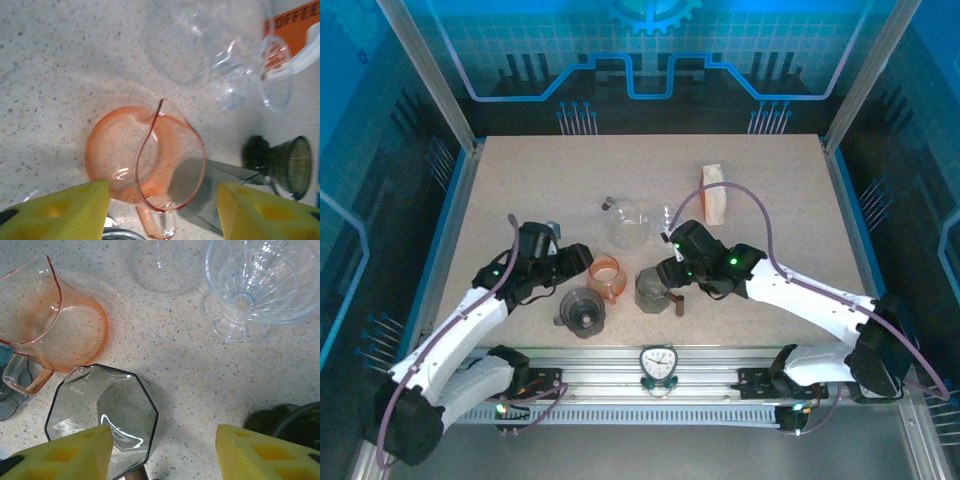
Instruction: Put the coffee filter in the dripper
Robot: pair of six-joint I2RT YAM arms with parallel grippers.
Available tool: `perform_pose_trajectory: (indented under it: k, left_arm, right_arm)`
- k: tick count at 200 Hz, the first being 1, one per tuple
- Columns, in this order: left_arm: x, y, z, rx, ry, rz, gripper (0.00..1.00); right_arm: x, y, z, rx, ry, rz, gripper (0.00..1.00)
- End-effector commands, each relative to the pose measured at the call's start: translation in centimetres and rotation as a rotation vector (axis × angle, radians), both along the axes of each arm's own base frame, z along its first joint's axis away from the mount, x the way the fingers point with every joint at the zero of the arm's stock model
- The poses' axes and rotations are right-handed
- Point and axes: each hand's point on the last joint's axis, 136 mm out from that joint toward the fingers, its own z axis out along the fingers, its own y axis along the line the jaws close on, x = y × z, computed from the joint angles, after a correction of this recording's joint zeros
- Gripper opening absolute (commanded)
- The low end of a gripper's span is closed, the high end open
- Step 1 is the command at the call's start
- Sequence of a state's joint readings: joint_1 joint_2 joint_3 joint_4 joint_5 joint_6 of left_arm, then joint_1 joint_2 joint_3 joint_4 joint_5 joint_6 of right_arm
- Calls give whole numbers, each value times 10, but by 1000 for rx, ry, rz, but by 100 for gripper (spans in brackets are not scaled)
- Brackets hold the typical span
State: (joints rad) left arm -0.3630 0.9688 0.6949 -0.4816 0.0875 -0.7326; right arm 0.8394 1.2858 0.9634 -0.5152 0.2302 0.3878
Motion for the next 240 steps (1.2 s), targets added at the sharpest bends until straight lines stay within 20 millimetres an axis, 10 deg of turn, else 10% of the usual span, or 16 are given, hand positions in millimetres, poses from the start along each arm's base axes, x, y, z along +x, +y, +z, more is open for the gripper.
perform_pose_trajectory:
  k: [1, 105, 240]
  left_arm:
    - [-12, 7, -1, 148, 43, -45, 59]
    - [-75, 36, -31, 392, 237, -18, 50]
    - [-93, 45, -69, 428, 366, 21, 33]
  right_arm:
    - [-8, -11, 1, -35, -1, -19, 59]
    - [-15, -34, -4, -1, -27, -44, 62]
    - [-7, -43, 4, 52, -43, -69, 63]
